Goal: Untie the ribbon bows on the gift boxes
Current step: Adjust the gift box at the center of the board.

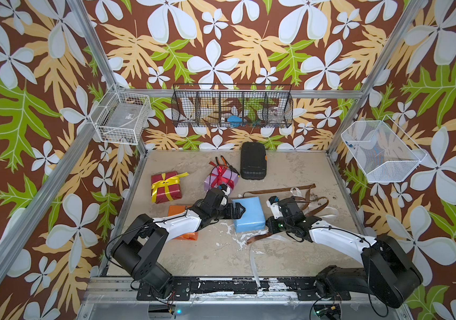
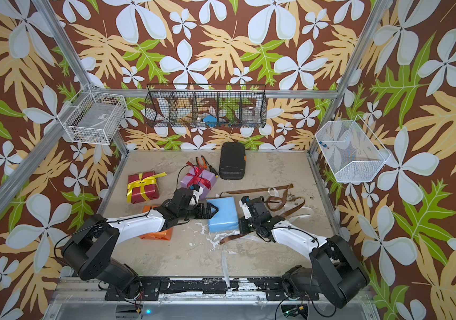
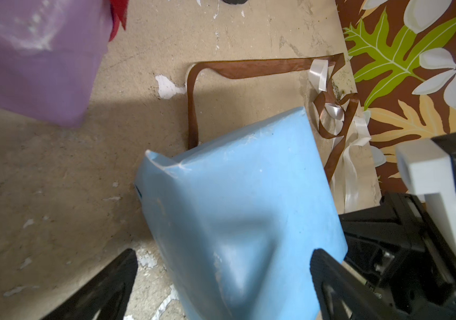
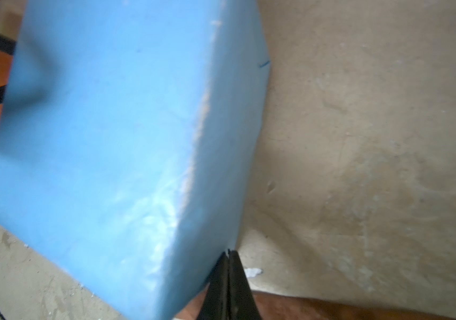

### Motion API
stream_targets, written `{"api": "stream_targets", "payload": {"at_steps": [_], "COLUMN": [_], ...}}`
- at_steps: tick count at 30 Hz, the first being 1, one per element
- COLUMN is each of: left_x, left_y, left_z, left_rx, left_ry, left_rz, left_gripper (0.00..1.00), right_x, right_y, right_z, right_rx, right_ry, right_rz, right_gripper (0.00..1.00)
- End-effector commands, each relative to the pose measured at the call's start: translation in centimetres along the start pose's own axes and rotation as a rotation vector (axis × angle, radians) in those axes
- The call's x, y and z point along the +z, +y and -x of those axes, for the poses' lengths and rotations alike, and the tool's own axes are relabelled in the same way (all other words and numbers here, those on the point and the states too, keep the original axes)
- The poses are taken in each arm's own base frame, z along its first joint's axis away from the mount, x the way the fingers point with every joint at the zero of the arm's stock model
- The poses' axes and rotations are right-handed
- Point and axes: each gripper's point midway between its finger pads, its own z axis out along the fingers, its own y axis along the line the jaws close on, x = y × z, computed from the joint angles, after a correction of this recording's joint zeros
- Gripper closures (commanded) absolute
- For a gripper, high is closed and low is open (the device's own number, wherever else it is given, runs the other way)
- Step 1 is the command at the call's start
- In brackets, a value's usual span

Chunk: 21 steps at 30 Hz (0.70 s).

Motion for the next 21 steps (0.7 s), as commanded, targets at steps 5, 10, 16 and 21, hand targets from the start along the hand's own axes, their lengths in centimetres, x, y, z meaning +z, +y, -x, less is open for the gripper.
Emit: {"api": "stream_targets", "payload": {"at_steps": [5, 10, 16, 21], "left_x": [-0.1, -1.9, -3.8, -4.6], "left_y": [0.7, 3.3, 4.1, 4.1], "left_z": [1.4, 3.3, 5.0, 4.7], "left_rx": [0.010, -0.004, 0.016, 0.019], "left_ry": [-0.024, -0.077, -0.142, -0.150], "left_rz": [0.041, 0.162, 0.236, 0.239], "left_gripper": [0.00, 0.00, 0.00, 0.00], "right_x": [0.9, 2.0, 1.3, -2.8], "right_y": [5.9, 10.0, 13.9, 12.7], "right_z": [-0.1, -0.4, -0.6, 2.7], "right_rx": [-0.024, -0.078, -0.168, -0.223], "right_ry": [-0.039, -0.026, 0.010, -0.102], "right_rz": [0.164, 0.247, 0.357, 0.236], "right_gripper": [1.00, 1.00, 1.00, 0.89]}}
